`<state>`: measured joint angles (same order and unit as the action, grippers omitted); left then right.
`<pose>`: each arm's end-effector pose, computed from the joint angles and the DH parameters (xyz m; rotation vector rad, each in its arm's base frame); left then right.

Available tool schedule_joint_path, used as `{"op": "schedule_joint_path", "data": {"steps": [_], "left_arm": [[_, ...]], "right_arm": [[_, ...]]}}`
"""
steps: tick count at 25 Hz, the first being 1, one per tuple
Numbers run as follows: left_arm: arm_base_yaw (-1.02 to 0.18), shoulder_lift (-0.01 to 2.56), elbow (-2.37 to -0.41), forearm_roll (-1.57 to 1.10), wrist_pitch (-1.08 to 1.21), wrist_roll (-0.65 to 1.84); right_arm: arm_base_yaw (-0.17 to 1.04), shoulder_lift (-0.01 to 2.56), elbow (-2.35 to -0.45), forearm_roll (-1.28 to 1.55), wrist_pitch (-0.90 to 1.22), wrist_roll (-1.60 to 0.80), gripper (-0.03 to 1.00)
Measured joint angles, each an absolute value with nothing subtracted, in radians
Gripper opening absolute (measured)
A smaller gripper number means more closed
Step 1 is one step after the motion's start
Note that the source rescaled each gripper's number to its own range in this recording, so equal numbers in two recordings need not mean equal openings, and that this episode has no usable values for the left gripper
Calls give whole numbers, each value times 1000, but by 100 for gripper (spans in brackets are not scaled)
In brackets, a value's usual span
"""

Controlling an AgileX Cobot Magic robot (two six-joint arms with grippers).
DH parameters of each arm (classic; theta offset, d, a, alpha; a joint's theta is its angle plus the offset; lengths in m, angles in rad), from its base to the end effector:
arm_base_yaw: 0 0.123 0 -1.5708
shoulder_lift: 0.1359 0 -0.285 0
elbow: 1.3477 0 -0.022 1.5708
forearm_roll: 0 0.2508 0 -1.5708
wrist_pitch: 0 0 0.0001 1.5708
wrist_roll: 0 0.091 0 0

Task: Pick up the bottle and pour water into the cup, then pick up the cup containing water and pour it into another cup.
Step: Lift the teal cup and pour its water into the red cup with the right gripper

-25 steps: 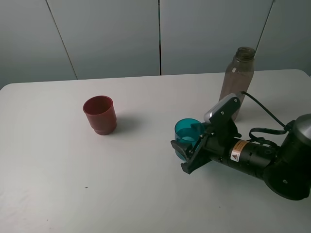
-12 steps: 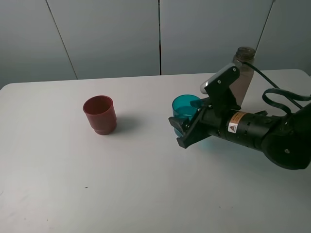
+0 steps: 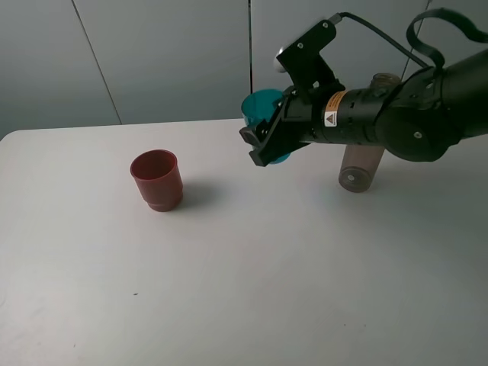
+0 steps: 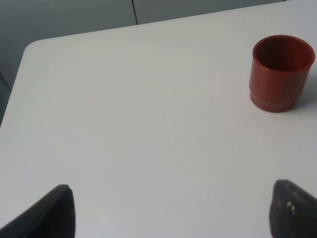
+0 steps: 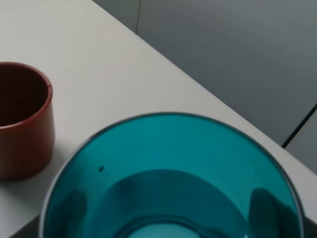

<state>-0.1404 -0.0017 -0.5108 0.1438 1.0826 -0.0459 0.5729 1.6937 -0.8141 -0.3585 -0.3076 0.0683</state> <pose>-0.0060 0.0125 0.2792 0.0870 2.0438 0.0561 0.2838 0.1945 0.1917 -0.9164 1.8718 0.2926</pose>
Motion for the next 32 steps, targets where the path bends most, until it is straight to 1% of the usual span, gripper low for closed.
{"op": "schedule_joint_path", "data": {"steps": [6, 12, 19, 28, 32], "left_arm": [[-140, -2, -511, 144, 1083, -46], [-140, -2, -511, 144, 1083, -46], [-140, -2, -511, 144, 1083, -46], [-140, -2, -511, 144, 1083, -46], [-140, -2, -511, 144, 1083, -46]], "right_arm": [[619, 1728, -944, -464, -180, 115, 13], [680, 1812, -1051, -500, -111, 145, 13], [751, 1867, -1128, -509, -56, 147, 13], [803, 1919, -1194, -509, 6, 149, 13], [807, 1950, -1228, -509, 34, 149, 13]]}}
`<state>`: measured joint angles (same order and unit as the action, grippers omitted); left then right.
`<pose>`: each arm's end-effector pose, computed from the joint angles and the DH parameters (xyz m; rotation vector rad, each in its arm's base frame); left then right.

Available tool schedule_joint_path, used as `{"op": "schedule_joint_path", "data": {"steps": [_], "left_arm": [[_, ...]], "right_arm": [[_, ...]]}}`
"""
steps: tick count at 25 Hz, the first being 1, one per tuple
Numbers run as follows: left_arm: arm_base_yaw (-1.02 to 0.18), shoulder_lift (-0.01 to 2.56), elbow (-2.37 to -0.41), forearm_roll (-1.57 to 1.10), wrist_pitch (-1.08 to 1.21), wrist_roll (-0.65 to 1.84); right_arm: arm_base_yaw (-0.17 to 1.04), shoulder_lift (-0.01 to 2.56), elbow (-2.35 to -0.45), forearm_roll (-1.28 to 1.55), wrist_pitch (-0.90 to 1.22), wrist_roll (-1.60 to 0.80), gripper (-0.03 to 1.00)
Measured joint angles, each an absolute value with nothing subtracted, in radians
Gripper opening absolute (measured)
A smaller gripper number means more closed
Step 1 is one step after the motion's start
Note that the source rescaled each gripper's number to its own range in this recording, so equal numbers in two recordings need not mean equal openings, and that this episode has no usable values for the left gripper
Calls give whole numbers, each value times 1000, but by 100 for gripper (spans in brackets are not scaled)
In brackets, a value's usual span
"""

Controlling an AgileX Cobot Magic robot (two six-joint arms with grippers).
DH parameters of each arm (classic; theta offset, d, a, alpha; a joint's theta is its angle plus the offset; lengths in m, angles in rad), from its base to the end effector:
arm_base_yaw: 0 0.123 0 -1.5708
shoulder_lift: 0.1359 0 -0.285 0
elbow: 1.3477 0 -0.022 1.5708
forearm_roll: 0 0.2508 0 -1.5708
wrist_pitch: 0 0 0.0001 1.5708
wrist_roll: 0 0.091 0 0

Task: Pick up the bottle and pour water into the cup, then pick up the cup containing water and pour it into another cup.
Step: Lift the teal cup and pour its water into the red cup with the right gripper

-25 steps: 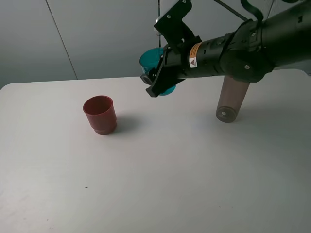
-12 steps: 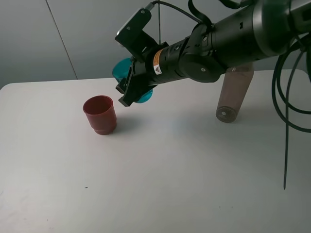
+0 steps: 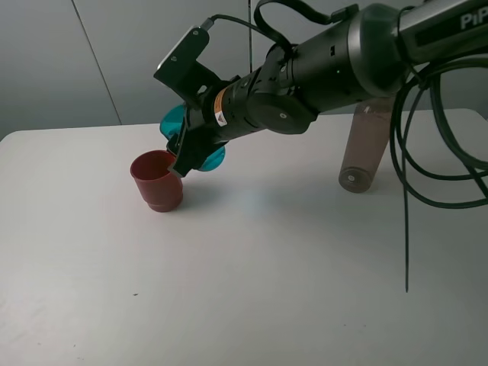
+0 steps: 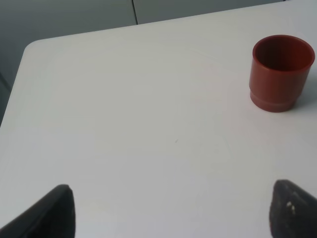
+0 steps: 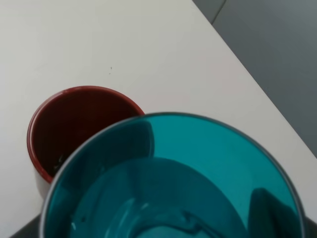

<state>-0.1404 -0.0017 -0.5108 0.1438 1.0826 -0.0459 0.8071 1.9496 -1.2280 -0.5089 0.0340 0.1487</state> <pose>-0.0060 0.0125 0.2792 0.0870 2.0438 0.0561 0.2964 0.3073 0.1840 -1.2290 1.8779 0.2243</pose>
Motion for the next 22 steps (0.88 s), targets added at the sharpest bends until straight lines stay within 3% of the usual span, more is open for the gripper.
{"op": "schedule_joint_path", "data": {"steps": [22], "left_arm": [[-140, -2, -511, 144, 1083, -46]], "right_arm": [[807, 2007, -1310, -699, 108, 149, 13]]}}
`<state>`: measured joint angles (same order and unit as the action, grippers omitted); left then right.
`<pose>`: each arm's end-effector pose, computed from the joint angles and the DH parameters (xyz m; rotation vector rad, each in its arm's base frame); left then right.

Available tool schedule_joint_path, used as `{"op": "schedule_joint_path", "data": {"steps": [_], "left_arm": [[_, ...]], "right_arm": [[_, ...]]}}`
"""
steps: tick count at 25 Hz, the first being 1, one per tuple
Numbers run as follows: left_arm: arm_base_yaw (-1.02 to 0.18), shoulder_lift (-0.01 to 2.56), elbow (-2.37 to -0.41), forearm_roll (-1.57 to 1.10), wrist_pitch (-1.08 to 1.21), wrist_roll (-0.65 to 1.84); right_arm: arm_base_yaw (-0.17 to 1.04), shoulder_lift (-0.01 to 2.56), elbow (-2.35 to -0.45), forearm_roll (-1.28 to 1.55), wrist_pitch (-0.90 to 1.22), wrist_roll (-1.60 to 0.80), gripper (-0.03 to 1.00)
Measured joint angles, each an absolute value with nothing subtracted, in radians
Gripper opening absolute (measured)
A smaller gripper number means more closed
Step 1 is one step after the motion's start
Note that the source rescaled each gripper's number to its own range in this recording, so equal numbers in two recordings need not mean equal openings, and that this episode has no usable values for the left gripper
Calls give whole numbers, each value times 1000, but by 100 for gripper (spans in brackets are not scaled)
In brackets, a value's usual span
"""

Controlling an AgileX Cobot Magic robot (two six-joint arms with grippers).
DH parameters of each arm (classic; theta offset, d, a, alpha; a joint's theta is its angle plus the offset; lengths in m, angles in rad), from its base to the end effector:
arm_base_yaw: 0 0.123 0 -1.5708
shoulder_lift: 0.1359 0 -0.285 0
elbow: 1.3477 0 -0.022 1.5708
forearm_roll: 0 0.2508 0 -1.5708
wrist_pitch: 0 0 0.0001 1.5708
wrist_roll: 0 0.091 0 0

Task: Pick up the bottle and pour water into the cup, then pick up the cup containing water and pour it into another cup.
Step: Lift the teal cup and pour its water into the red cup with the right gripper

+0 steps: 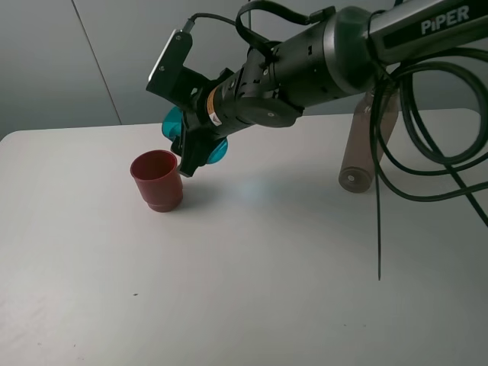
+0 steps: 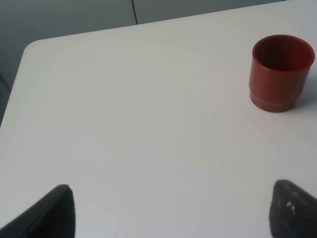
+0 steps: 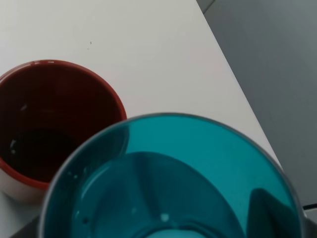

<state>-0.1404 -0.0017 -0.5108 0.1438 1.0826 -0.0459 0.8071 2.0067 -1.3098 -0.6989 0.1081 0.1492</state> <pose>-0.0060 0.0125 0.2792 0.0870 2.0438 0.0561 0.3105 0.3150 0.1791 -1.3881 1.7861 0.0599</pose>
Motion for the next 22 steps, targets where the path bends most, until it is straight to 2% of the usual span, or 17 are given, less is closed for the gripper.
{"op": "schedule_joint_path", "data": {"steps": [22], "left_arm": [[-140, -2, -511, 144, 1083, -44]], "right_arm": [[807, 2102, -1486, -850, 222, 149, 13]]}}
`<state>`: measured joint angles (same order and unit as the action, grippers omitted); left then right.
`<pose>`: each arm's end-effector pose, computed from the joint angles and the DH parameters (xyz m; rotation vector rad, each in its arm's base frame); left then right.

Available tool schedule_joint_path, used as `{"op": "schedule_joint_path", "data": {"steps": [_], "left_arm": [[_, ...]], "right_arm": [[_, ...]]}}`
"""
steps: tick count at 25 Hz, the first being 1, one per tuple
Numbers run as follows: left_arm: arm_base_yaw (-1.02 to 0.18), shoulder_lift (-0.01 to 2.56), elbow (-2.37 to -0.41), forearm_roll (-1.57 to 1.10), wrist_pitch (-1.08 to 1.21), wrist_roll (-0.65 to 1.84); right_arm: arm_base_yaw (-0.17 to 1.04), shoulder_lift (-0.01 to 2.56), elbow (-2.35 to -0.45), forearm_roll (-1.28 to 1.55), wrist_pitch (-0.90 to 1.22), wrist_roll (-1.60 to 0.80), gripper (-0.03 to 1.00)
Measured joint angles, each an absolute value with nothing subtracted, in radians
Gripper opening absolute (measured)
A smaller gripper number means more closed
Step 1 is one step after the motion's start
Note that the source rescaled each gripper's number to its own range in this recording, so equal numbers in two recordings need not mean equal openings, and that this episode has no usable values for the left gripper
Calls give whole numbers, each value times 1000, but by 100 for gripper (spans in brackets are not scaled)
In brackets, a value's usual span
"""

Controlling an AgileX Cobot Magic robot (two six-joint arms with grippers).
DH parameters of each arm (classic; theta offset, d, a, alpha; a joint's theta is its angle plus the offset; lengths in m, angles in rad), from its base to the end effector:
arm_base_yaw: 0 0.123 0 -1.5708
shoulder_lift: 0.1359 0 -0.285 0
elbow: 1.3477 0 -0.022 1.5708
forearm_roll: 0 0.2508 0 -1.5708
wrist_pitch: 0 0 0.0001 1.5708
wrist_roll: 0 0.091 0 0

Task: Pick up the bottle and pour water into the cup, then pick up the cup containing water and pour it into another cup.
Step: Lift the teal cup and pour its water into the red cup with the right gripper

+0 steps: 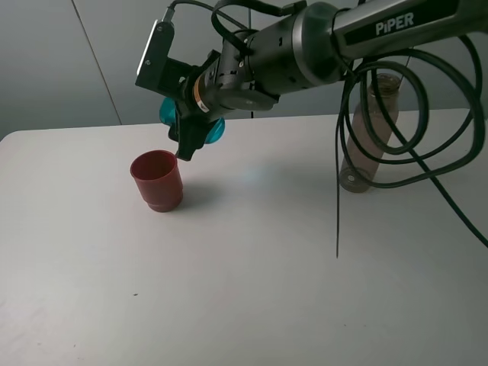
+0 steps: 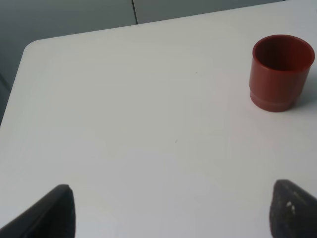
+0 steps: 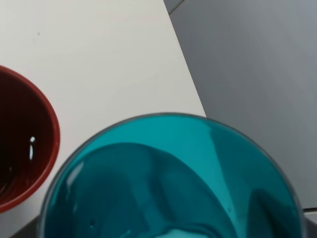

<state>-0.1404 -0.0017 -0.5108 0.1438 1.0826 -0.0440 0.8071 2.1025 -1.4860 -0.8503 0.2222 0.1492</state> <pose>-0.0060 0.0125 0.2792 0.0890 2.0438 0.0573 0.3387 0.3318 0.1829 -1.4566 1.7015 -0.1229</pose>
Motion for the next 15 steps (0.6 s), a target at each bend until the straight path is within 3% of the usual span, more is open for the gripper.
{"op": "schedule_joint_path", "data": {"steps": [15], "left_arm": [[-140, -2, -511, 144, 1083, -48]], "right_arm": [[825, 2127, -1498, -1080, 246, 263, 13]]}}
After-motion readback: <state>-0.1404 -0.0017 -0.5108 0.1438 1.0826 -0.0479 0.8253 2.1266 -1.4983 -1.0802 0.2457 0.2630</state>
